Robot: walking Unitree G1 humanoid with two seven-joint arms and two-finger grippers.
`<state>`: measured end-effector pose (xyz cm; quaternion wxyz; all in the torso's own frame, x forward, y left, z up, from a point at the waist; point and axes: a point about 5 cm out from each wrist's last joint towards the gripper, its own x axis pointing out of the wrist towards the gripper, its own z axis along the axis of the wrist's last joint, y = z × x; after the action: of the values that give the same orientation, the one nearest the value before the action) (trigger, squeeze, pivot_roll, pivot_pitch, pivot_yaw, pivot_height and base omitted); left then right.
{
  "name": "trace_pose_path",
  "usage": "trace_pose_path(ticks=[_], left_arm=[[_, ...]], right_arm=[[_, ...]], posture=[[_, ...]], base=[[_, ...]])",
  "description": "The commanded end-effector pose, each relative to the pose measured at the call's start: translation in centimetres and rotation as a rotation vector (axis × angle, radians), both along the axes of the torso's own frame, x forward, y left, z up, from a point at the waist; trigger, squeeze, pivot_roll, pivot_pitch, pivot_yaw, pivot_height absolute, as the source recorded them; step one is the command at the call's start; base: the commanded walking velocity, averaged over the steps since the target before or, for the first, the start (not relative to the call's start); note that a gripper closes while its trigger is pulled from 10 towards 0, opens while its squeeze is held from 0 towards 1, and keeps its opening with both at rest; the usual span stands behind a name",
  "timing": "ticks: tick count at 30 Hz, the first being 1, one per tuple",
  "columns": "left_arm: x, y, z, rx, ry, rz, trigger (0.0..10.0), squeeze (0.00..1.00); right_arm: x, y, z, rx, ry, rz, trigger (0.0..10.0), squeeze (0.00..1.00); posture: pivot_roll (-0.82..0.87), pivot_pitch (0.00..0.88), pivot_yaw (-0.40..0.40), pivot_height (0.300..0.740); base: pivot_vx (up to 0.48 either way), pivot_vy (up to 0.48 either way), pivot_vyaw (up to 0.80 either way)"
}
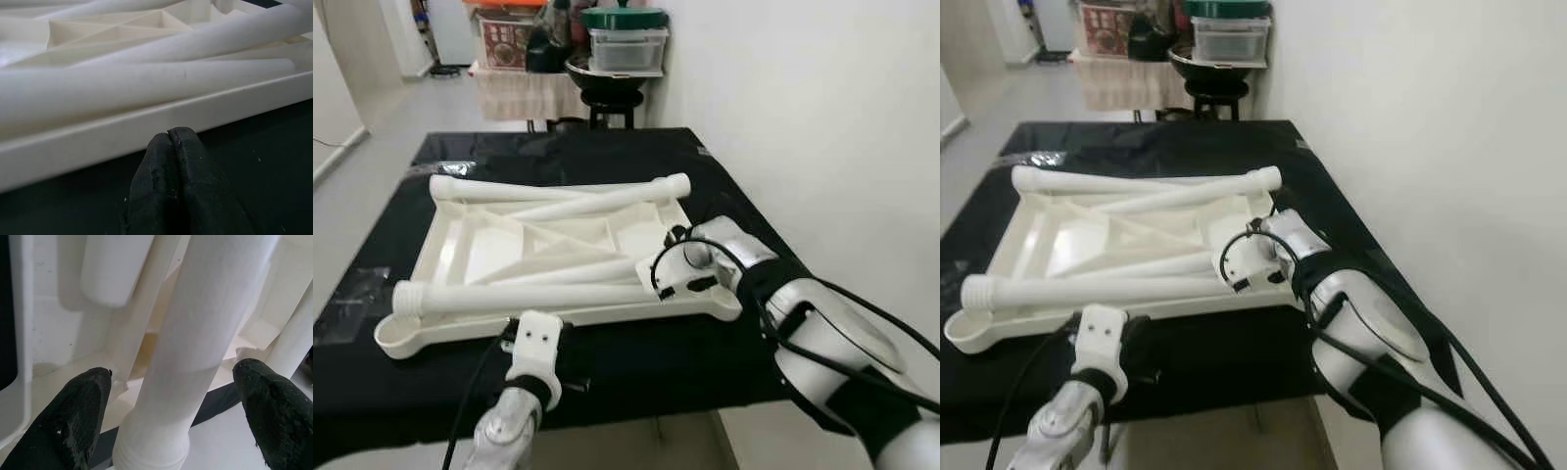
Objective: Building children table
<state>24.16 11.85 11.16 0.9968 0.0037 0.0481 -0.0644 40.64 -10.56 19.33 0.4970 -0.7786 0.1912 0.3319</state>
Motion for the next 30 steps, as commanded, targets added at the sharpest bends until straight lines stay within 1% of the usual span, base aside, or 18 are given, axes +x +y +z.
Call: trace_pose_path(ticks=[1,3,4,5,6,8,9,14,20,21,22,26,27,28,29,30], left_arm=[[-0.8,-0.5,-0.1,-0.029,0.031,-0.008,10.0,0.0],[-1.2,-0.6,0.0,-0.038,0.04,-0.006,10.0,0.0],[-1.2,-0.6,0.0,-0.039,0.042,-0.006,10.0,0.0],[-1.2,-0.6,0.0,-0.039,0.042,-0.006,10.0,0.0],[-1.4,-0.6,0.2,-0.04,0.046,-0.005,10.0,0.0],[-1.5,-0.6,0.2,-0.041,0.05,-0.004,10.0,0.0],[-1.5,-0.6,0.2,-0.042,0.051,-0.004,10.0,0.0],[-1.7,-0.7,0.4,-0.045,0.062,0.001,10.0,0.0],[-1.5,-0.6,0.3,-0.042,0.067,0.005,10.0,0.0],[-1.4,-0.6,0.4,-0.041,0.068,0.005,10.0,0.0],[-1.3,-0.5,0.4,-0.036,0.068,0.003,10.0,0.0],[-1.0,-0.3,0.4,-0.024,0.066,0.001,10.0,0.0],[-0.9,-0.3,0.4,-0.022,0.067,0.001,10.0,0.0],[-0.8,-0.2,0.5,-0.017,0.063,0.001,10.0,0.0],[-0.8,-0.2,0.5,-0.017,0.063,0.001,10.0,0.0],[-0.5,-0.1,0.6,-0.01,0.057,0.001,10.0,0.0]], right_arm=[[0.1,0.6,0.1,-0.021,-0.035,0.015,10.0,0.0],[0.1,1.0,-0.1,-0.02,-0.041,0.025,10.0,0.0],[0.1,1.2,-0.1,-0.021,-0.04,0.028,9.0,0.0],[0.1,1.2,-0.1,-0.021,-0.04,0.028,9.0,0.0],[0.0,1.4,-0.2,-0.024,-0.037,0.033,4.7,0.0],[0.0,1.6,-0.2,-0.024,-0.035,0.037,4.7,0.0],[0.0,1.7,-0.3,-0.026,-0.034,0.04,0.0,0.0],[0.0,1.9,-0.3,-0.026,-0.045,0.046,0.0,0.0],[0.1,1.7,-0.2,-0.015,-0.071,0.035,0.0,0.0],[0.2,1.6,-0.1,-0.008,-0.08,0.031,3.2,0.0],[0.3,1.5,0.1,0.003,-0.091,0.025,1.8,0.0],[0.6,1.1,0.9,0.046,-0.125,0.006,1.8,0.0],[0.6,1.1,1.0,0.054,-0.132,0.003,1.5,0.0],[0.8,0.8,1.5,0.072,-0.145,-0.006,1.5,0.0],[0.8,0.8,1.5,0.072,-0.145,-0.006,1.5,0.0],[0.9,0.5,2.1,0.091,-0.161,-0.014,1.9,0.0]], posture=[[-0.01,0.082,-0.135,0.74],[-0.01,0.086,-0.138,0.74],[-0.01,0.087,-0.139,0.74],[-0.01,0.087,-0.139,0.74],[0.0,0.094,-0.142,0.74],[0.0,0.094,-0.142,0.74],[0.0,0.096,-0.145,0.74],[0.0,0.093,-0.149,0.74],[0.0,0.082,-0.144,0.74],[0.0,0.075,-0.139,0.74],[0.0,0.069,-0.134,0.74],[0.0,0.059,-0.127,0.74],[0.0,0.059,-0.127,0.74],[0.0,0.051,-0.12,0.74],[0.0,0.051,-0.12,0.74],[-0.01,0.04,-0.111,0.74]], base=[[0.0,0.0,0.0],[0.0,0.0,0.0],[0.0,0.0,0.0],[0.0,0.0,0.0],[0.0,0.0,0.0],[0.0,0.0,0.0],[0.0,0.0,0.0],[0.0,0.0,0.0],[0.0,0.0,0.0],[0.0,0.0,0.0],[0.0,0.0,0.0],[0.0,0.0,0.0],[0.0,0.0,0.0],[0.0,0.0,0.0],[0.0,0.0,0.0],[0.0,0.0,0.0]])
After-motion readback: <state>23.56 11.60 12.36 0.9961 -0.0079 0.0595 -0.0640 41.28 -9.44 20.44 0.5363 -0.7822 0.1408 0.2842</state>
